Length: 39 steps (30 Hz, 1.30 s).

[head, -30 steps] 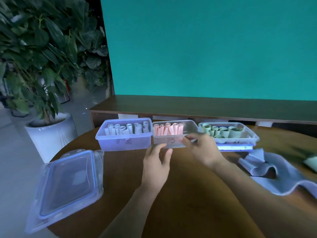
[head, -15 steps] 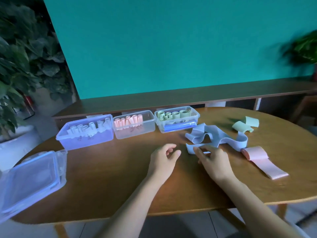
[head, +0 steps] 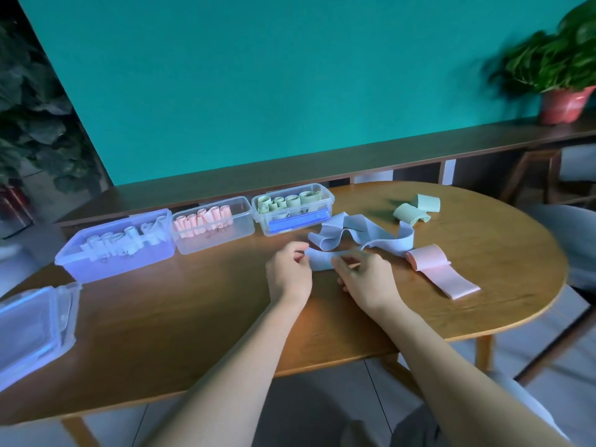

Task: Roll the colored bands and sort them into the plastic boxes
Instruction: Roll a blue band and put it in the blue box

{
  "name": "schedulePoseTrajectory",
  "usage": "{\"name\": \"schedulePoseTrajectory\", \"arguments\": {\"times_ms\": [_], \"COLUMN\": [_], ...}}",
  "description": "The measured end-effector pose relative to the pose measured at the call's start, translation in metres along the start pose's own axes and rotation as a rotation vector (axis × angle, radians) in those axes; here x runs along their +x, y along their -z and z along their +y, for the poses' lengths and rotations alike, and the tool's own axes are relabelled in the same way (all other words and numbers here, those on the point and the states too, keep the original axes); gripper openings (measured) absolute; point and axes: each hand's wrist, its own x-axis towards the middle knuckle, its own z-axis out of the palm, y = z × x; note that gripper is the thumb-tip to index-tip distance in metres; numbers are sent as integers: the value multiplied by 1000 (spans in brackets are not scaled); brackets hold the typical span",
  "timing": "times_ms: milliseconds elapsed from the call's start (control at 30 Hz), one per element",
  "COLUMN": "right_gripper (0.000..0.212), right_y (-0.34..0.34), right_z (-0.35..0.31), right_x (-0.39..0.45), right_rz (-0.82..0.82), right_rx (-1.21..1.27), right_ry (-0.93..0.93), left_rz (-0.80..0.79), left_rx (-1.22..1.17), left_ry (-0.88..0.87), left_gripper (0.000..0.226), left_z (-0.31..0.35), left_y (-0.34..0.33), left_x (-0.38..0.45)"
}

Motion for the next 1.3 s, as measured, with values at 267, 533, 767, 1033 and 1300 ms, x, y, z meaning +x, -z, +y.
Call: {"name": "schedulePoseTrajectory", "arguments": {"times_ms": [267, 533, 767, 1033, 1300], "right_gripper": [21, 31, 8, 9, 11], "right_y": [-2, 19, 28, -4, -96], "right_z": [-35, -148, -202, -215, -164], "right_x": [-4, 14, 12, 26, 65], "right_rz": [52, -120, -238, -326, -487], "right_rx": [28, 146, 364, 432, 332], "right_ry": [419, 496, 533, 464, 330], "left_rz": [75, 16, 56, 69, 55], "left_rx": [-86, -249, -340, -276, -202], "left_ry": [-322, -439, -470, -437, -269], "left_gripper": [20, 35, 27, 25, 21], "left_z": [6, 64, 93, 73, -24], "left_y": [84, 174, 238, 259, 215], "left_x": [-10, -7, -23, -7, 50]}}
